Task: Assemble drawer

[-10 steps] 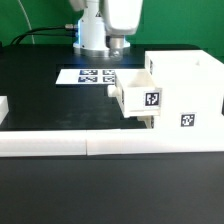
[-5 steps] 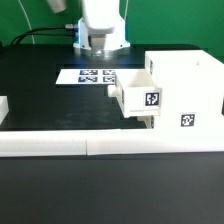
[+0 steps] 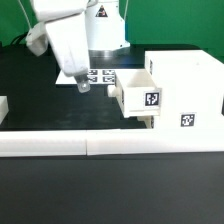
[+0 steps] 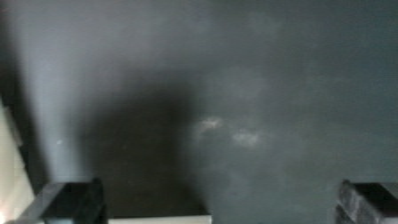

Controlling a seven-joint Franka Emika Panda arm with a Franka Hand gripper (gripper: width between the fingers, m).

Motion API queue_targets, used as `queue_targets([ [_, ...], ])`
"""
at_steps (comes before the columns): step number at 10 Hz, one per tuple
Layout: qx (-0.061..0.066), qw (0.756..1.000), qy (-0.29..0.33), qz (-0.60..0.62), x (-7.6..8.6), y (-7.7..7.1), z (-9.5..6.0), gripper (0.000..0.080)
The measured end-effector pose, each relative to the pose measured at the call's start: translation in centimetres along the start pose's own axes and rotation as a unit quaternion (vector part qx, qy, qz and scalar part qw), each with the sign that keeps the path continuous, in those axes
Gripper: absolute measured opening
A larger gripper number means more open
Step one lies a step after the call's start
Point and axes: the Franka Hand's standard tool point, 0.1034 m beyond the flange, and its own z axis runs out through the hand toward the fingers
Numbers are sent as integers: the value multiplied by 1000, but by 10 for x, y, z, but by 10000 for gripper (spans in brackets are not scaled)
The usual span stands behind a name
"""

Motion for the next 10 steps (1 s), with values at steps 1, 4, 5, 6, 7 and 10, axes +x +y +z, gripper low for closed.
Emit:
queue_targets([
  [1,1,1000,0,6,6,1,1,649],
  [4,4,999,3,40,31,4,4,649],
  [5,5,999,5,47,39,5,6,649],
  [6,7,998,6,54,46,5,8,649],
  [7,10,998,8,63,53,5,11,649],
  [10,13,997,11,75,70,5,15,649],
])
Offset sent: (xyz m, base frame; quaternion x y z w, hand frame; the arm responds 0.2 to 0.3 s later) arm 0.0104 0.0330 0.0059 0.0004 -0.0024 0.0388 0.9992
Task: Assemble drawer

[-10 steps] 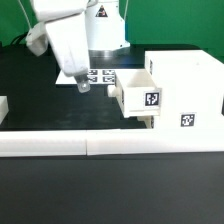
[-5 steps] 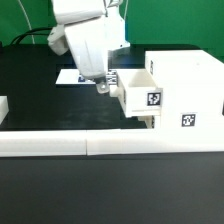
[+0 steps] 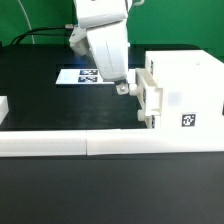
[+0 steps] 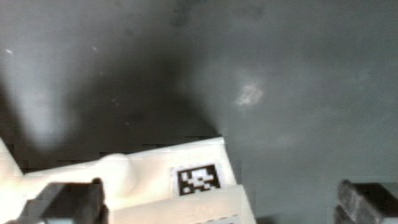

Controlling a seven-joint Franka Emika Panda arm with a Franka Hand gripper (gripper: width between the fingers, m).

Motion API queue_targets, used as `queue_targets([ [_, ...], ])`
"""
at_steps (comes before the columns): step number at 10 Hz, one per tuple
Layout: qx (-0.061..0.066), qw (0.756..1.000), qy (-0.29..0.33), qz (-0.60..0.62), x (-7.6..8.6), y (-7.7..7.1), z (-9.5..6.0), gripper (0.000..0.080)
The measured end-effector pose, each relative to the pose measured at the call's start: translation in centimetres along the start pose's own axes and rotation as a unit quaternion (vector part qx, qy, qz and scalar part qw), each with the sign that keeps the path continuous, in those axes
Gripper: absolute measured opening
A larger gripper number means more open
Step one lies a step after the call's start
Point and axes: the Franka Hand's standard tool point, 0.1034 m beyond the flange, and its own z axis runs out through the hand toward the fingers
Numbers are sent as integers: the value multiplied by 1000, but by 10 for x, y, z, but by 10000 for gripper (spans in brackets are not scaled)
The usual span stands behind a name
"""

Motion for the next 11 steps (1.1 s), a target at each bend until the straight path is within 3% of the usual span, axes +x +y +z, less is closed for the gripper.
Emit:
queue_targets([
  [2,-2,1000,1,6,11,0,2,649],
  [5,-1,1000,-6,15,10,0,1,649],
  [9,-2,999,-9,42,-25,-9,-8,649],
  [11,-4,999,-10,48,-31,-13,-8,649],
])
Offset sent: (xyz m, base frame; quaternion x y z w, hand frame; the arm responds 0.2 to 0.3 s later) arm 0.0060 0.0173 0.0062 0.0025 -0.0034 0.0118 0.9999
